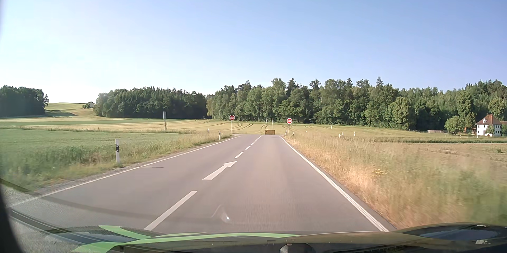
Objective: Follow the waypoints while adhering to traffic rules and regulations
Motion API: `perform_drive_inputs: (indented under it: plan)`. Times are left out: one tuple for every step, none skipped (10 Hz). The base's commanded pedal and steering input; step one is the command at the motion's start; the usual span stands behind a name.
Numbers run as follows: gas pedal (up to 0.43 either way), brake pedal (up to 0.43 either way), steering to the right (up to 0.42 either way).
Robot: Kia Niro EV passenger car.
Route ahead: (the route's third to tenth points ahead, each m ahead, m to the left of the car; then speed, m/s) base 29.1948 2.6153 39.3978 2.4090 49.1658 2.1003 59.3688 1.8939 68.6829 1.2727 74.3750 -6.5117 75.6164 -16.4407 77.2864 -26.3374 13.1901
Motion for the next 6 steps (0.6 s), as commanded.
perform_drive_inputs:
  plan:
    - [0.0, 0.0, -0.003]
    - [0.0, 0.0, -0.003]
    - [0.0, 0.0, -0.003]
    - [0.0, 0.0, -0.003]
    - [0.0, 0.0, -0.002]
    - [0.0, 0.0, -0.002]
